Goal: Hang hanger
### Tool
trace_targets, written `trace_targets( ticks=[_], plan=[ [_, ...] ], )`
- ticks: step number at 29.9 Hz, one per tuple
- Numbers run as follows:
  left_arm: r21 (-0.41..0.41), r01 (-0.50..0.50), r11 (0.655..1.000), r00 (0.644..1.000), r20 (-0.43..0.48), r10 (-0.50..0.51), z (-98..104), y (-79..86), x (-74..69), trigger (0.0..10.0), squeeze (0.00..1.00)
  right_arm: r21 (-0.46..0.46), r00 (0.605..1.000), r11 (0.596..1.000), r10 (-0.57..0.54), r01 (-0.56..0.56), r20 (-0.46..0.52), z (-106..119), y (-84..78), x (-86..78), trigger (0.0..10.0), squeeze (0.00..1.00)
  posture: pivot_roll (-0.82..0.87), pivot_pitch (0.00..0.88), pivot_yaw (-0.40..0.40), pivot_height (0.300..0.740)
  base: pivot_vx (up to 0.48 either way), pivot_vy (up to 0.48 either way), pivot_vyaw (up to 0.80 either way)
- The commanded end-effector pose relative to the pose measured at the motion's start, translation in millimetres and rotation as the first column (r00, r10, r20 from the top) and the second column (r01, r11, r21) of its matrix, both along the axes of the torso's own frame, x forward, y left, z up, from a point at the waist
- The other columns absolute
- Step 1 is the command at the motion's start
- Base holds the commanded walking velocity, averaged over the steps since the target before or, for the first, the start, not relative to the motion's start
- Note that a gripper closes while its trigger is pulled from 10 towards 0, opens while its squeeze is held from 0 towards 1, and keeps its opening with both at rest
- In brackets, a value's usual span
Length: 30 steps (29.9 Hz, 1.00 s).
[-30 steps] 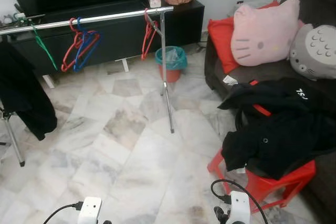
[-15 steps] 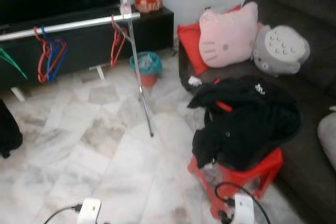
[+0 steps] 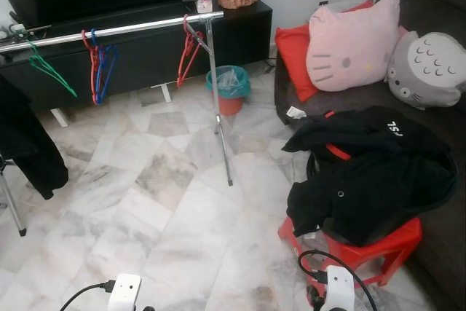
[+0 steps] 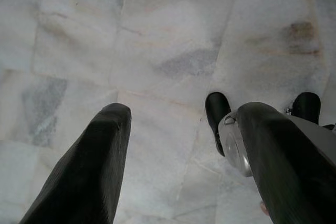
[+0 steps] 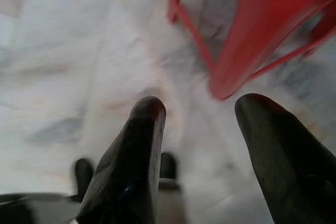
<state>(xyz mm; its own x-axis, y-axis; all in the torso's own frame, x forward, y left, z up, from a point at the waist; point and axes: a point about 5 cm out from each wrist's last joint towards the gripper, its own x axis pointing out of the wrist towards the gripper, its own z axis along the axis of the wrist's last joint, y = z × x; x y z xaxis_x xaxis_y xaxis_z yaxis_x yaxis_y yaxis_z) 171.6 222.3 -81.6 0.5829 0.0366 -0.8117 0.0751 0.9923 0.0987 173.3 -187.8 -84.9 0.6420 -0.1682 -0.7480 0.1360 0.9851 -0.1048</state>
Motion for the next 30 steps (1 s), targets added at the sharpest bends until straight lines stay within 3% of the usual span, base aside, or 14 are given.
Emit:
trace_targets(
  ticks=[1,7,18,22,30],
  plan=[
    [0.008,-0.002,1.000,1.000,-0.015,0.003,-0.7,1.6,-1.5,10.0,0.00,-0.081,1.000,0.997,0.015,-0.013,0.027,2.8,-1.6,2.5,10.0,0.00,-0.10,0.000,0.052,0.740,0.000,0.000,0.00],
    [0.015,-0.003,1.000,1.000,-0.021,0.004,0.4,0.5,2.6,10.0,0.00,-0.198,0.997,0.980,0.024,-0.009,0.074,7.3,-3.8,5.2,10.0,0.00,-0.11,0.000,0.057,0.740,0.000,0.000,0.00],
    [0.026,-0.002,1.000,1.000,-0.023,0.003,1.9,8.8,1.4,10.0,0.00,-0.187,0.984,0.977,-0.072,0.102,0.162,10.5,-1.4,3.4,10.0,0.00,-0.11,0.000,0.059,0.740,0.000,0.000,0.00],
    [0.030,0.001,1.000,1.000,-0.027,-0.001,1.8,9.7,0.7,10.0,0.00,-0.282,0.976,0.958,0.103,-0.045,0.192,16.0,1.8,10.8,10.0,0.00,-0.13,0.000,0.062,0.740,0.000,0.000,0.00],
    [0.023,0.007,1.000,1.000,-0.030,-0.006,0.0,7.9,-2.9,10.0,0.00,-0.309,0.971,0.950,0.120,-0.052,0.205,17.2,1.4,10.9,10.0,0.00,-0.12,0.000,0.055,0.740,0.000,0.000,0.00]
  ],
)
